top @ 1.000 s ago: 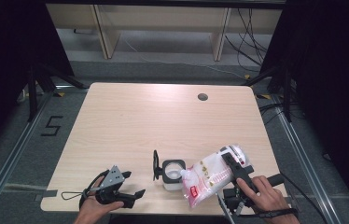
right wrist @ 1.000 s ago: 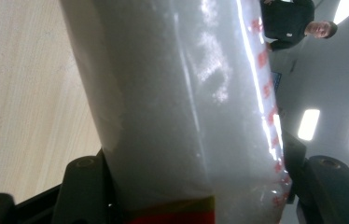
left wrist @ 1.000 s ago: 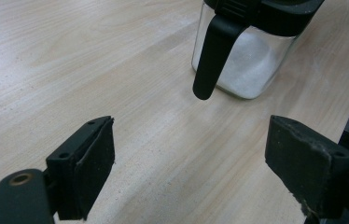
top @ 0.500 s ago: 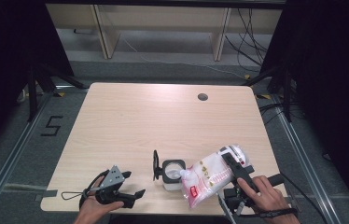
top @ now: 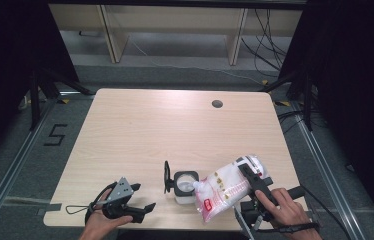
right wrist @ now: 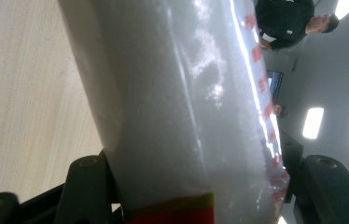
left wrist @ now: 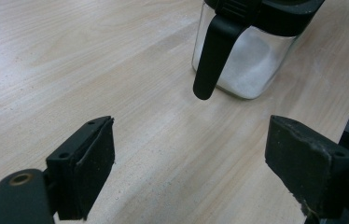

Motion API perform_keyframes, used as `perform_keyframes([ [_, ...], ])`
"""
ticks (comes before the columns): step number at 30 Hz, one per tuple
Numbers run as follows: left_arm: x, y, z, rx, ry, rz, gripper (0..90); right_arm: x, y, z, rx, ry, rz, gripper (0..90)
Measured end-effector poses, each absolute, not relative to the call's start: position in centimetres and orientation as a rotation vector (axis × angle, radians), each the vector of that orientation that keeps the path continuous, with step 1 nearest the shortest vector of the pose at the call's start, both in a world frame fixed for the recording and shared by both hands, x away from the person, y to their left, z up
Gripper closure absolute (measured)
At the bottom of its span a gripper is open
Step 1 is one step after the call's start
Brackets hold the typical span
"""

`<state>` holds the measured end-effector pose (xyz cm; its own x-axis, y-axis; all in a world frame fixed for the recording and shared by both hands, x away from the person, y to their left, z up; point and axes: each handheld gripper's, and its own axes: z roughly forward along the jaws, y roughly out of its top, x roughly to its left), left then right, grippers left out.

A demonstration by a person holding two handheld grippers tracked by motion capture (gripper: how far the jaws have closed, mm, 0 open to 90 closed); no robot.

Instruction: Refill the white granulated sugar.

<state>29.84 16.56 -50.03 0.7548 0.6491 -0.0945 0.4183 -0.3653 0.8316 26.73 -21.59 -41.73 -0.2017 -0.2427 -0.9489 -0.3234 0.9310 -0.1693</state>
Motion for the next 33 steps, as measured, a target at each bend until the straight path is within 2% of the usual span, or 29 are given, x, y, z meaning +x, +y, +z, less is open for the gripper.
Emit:
perform_keyframes([
  [33, 29.72, 16.46, -50.05, 1.988, 0.831, 0.302, 15.3, 26.95, -21.69, -42.47, -0.407, 1.815, 0.023, 45.1],
])
